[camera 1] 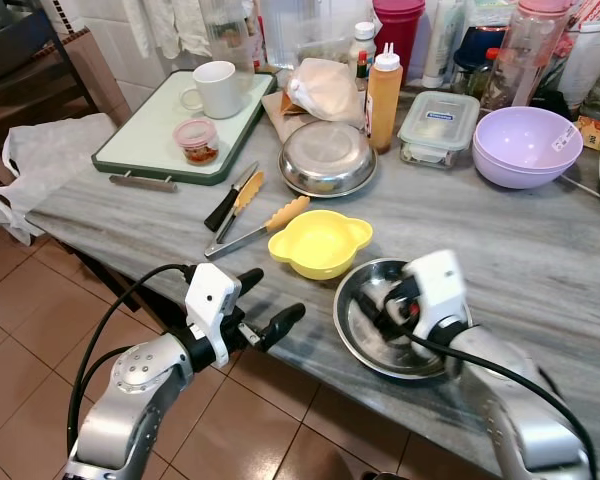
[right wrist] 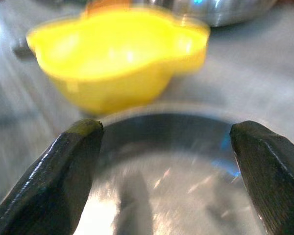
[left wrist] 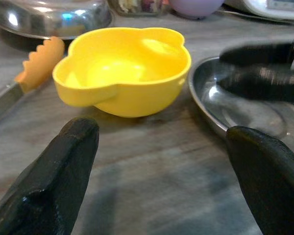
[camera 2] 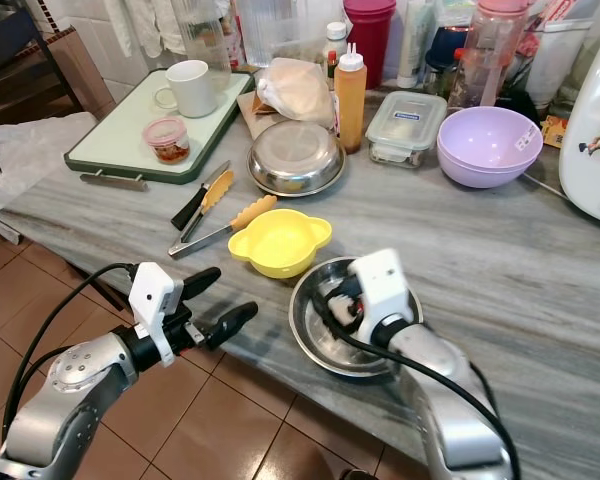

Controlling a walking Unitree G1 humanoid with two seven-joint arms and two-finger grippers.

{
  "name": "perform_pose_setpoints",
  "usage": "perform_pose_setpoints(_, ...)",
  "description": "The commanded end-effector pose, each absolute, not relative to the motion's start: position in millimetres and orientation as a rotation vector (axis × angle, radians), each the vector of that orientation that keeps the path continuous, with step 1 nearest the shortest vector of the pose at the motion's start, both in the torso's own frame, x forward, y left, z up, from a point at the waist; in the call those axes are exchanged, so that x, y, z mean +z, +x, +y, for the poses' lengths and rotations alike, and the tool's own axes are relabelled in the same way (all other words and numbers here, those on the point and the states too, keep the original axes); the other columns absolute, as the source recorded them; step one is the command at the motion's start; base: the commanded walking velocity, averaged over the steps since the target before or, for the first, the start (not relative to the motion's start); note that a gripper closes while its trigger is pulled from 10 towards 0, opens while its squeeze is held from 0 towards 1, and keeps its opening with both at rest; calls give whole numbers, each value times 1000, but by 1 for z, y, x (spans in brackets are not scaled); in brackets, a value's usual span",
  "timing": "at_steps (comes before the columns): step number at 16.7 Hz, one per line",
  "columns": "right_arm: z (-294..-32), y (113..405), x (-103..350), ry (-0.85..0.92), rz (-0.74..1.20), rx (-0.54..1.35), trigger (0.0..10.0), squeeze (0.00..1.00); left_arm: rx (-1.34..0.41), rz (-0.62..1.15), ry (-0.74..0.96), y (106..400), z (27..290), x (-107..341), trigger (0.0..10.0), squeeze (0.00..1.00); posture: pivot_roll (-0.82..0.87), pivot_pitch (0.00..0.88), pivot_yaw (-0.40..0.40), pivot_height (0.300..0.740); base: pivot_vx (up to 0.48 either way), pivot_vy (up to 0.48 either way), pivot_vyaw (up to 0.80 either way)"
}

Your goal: Setting the table

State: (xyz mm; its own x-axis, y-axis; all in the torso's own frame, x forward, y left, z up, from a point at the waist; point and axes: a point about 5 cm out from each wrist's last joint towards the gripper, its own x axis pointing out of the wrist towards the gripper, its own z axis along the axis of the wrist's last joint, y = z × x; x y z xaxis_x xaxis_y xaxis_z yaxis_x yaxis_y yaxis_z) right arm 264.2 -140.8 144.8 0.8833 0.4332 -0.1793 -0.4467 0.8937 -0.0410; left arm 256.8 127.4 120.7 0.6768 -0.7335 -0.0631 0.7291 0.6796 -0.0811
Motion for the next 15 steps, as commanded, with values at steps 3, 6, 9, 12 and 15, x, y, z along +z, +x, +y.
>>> perform_pose_setpoints(3,-140,255,159,-77,49,421,10000,996,-862,113,-63,252,135,122,10000,0,-92,103,86,740,0,0,0)
perform_pose_setpoints(6,-146,252,170,-91,-43,322,10000,851,-727,75,-62,264,143,124,10000,0,-99,94,87,740,0,0,0)
perform_pose_setpoints(9,-152,249,172,-116,-79,242,10000,0,-540,12,-71,267,155,128,10000,0,-96,89,87,740,0,0,0)
perform_pose_setpoints(12,-149,244,168,-87,-79,203,10000,0,-474,16,-51,264,161,126,10000,0,-75,88,82,740,0,0,-138)
perform_pose_setpoints(15,-143,245,164,-84,-65,219,10000,0,-371,50,4,267,168,118,10000,0,-69,87,82,740,0,0,-754)
